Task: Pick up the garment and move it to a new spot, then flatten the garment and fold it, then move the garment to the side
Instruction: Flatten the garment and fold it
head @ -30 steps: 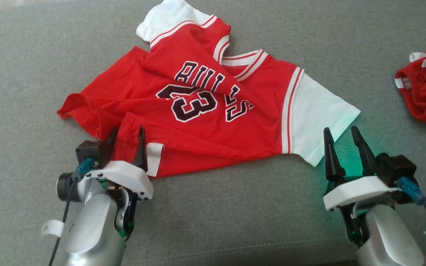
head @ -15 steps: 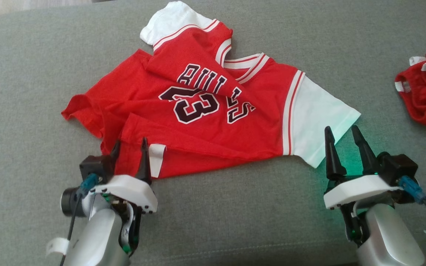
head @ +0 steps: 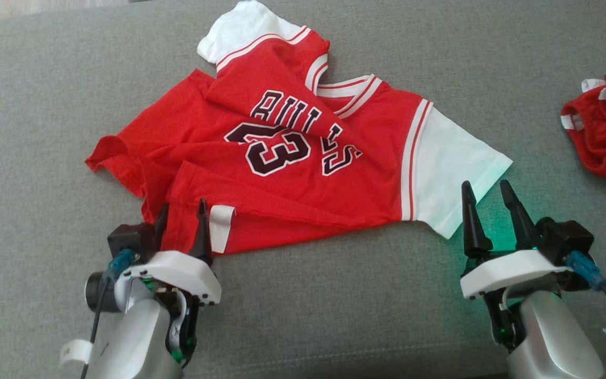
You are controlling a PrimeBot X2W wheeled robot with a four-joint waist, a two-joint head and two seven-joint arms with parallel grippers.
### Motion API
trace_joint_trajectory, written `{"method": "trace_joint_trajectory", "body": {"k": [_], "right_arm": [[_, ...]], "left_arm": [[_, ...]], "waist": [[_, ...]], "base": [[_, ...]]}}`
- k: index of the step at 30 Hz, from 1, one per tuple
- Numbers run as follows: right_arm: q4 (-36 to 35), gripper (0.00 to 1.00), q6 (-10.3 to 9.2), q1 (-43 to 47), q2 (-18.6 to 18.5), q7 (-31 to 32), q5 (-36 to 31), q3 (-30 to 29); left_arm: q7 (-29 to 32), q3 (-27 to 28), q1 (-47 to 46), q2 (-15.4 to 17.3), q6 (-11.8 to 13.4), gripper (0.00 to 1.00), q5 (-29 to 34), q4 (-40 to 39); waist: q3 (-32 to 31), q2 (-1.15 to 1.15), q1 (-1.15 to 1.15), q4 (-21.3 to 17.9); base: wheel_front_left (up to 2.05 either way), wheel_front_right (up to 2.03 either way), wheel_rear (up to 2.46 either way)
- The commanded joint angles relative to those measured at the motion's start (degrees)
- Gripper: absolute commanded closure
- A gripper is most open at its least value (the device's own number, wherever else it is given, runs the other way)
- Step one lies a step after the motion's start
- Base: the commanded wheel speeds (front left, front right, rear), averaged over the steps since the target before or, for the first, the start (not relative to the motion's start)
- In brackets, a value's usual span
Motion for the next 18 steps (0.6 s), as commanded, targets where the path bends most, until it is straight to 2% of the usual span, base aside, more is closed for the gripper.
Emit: {"method": "trace_joint_trajectory", "body": {"k": [1,17,18], "right_arm": [[-1.4,0.00,0.37,-1.5,-0.1,-0.2,0.0,1.4],[-1.4,0.00,0.37,-1.4,-0.1,-0.2,0.4,1.9],[-1.3,0.00,0.37,-1.4,-0.1,-0.2,0.4,1.9]], "left_arm": [[-0.7,2.0,-2.0,0.8,-0.2,0.00,0.1,-1.3],[-0.7,1.2,-3.1,0.8,-2.7,0.00,0.2,-2.0],[-0.7,1.1,-3.0,0.8,-2.7,0.02,0.2,-2.3]], "waist": [[0.0,0.00,0.00,0.0],[-0.2,0.00,0.00,-0.1],[-0.2,0.00,0.00,-0.1]], "base": [[0.00,0.00,0.00],[0.00,0.00,0.00],[0.00,0.00,0.00]]}}
